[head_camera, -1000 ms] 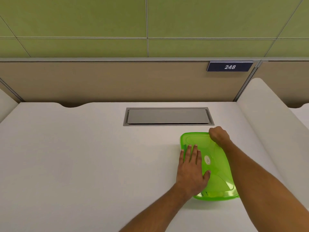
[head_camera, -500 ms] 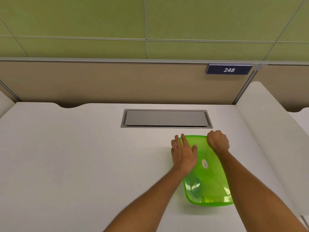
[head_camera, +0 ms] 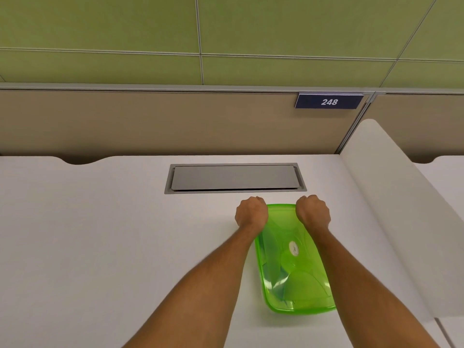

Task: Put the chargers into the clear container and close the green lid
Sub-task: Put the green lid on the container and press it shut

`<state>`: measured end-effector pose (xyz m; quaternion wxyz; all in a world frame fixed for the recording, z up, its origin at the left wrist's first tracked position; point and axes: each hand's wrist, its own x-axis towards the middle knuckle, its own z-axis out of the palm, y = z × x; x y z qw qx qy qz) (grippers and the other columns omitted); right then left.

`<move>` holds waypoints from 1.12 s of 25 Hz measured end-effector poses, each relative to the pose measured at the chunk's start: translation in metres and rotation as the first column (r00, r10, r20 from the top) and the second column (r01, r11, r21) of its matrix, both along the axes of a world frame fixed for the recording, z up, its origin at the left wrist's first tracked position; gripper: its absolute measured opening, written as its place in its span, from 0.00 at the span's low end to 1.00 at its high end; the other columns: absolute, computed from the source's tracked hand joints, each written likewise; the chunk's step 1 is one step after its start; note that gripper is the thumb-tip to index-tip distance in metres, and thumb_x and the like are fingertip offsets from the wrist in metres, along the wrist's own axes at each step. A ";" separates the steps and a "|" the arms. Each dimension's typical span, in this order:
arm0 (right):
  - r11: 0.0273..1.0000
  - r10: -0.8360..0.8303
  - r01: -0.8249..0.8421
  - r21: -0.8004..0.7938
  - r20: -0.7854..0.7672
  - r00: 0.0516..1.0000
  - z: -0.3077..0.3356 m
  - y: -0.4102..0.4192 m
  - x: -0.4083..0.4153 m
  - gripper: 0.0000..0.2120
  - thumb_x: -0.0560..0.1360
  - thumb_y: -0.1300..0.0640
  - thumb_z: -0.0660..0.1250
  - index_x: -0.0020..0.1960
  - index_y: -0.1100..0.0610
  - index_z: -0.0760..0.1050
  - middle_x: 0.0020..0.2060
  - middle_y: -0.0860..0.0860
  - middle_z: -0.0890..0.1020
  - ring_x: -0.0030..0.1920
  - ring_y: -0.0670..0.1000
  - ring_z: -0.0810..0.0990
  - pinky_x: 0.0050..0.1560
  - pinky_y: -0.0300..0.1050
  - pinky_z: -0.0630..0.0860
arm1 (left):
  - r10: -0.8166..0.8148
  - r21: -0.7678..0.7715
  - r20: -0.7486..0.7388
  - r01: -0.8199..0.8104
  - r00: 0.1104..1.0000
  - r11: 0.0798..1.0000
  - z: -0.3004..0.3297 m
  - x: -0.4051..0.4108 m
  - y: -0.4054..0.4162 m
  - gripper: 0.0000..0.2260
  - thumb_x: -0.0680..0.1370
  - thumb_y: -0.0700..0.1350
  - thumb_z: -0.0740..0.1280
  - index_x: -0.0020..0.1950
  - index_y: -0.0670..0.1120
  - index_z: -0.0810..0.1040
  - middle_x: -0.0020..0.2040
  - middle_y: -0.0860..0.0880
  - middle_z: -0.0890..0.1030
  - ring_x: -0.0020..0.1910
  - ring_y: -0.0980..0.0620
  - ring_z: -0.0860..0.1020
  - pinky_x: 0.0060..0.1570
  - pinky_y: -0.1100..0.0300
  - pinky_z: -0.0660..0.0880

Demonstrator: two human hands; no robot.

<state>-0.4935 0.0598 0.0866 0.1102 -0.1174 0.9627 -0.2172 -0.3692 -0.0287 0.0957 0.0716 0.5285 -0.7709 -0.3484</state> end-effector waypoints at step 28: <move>0.978 -0.055 0.084 -0.191 0.151 0.987 0.027 0.097 0.036 0.32 0.75 0.35 0.59 0.67 0.58 0.69 0.63 0.59 0.77 0.64 0.60 0.75 0.62 0.53 0.69 | -0.145 0.281 -0.190 0.196 0.971 0.940 -0.009 0.027 -0.021 0.24 0.80 0.62 0.53 0.43 0.44 0.76 0.43 0.47 0.79 0.50 0.44 0.77 0.49 0.56 0.70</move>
